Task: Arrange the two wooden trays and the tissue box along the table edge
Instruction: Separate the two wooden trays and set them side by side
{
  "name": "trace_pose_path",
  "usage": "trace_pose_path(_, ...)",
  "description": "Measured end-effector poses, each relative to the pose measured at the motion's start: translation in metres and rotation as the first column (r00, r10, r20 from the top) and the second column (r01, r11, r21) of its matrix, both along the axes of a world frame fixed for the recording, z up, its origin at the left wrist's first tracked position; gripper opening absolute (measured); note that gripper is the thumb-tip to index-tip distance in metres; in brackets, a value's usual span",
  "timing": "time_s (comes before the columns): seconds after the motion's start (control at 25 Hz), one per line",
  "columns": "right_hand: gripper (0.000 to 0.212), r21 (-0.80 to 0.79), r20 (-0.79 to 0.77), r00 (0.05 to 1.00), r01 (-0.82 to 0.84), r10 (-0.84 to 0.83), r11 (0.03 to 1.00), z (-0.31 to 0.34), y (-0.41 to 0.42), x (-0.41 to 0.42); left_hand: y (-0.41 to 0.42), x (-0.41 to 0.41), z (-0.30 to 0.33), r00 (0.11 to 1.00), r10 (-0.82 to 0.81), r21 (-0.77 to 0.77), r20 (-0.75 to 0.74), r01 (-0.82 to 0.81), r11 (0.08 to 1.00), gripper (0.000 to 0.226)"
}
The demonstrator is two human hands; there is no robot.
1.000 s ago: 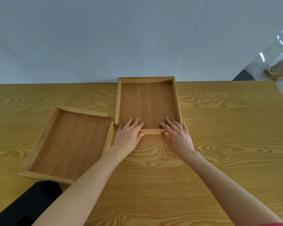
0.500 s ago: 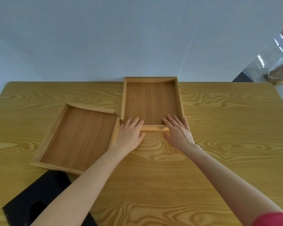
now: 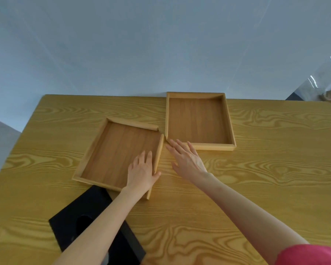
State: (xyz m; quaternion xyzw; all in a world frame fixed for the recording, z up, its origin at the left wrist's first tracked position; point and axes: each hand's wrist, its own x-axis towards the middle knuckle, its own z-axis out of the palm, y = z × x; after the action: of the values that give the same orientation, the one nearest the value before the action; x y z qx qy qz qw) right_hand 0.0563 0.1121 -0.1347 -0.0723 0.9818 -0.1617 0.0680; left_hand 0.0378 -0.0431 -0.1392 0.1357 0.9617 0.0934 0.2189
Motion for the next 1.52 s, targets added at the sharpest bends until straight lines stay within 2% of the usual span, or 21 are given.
trace_pose_path(0.2,0.057,0.034,-0.006,0.993,-0.114,0.115,0.993,-0.006,-0.03,-0.022,-0.011,-0.009,-0.002,0.995,-0.082,-0.018,0.055,0.083,0.996,0.065)
trace_pose_path(0.36,0.045,0.018,0.009,0.993,-0.121,0.12,0.993,-0.01,-0.04,-0.036,-0.018,-0.017,-0.001,0.992,-0.116,-0.008,0.052,0.116,0.993,0.061)
trace_pose_path(0.6,0.046,0.048,-0.008,0.987,-0.161,0.161,0.986,-0.014,-0.066,-0.055,-0.064,-0.055,0.0,0.979,-0.165,0.006,0.118,0.165,0.986,0.055)
trace_pose_path(0.72,0.046,0.053,-0.037,0.991,-0.128,0.13,0.99,-0.016,-0.078,-0.066,-0.085,-0.074,0.004,0.971,-0.184,0.031,0.151,0.181,0.983,0.052)
trace_pose_path(0.84,0.039,0.023,-0.056,0.998,-0.022,0.023,0.999,-0.017,-0.088,-0.072,-0.111,-0.088,0.005,0.964,-0.207,0.052,0.166,0.202,0.978,0.052)
trace_pose_path(1.04,0.024,-0.013,-0.025,0.999,0.027,-0.028,1.0,-0.015,-0.106,-0.061,-0.138,-0.086,0.008,0.968,-0.225,0.042,0.109,0.222,0.974,0.047)
trace_pose_path(1.2,0.012,0.023,-0.074,0.994,0.077,-0.075,0.997,-0.013,-0.114,-0.044,-0.15,-0.075,0.013,0.977,-0.213,0.04,0.004,0.213,0.976,0.036)
trace_pose_path(1.32,0.022,0.084,-0.099,0.992,0.092,-0.084,0.992,-0.017,-0.118,-0.029,-0.155,-0.07,0.01,0.972,-0.223,0.084,-0.068,0.229,0.97,0.033)
trace_pose_path(1.52,0.031,0.123,-0.098,0.989,0.126,-0.114,0.984,-0.014,-0.113,-0.025,-0.146,-0.071,0.005,0.972,-0.215,0.159,-0.096,0.228,0.96,0.032)
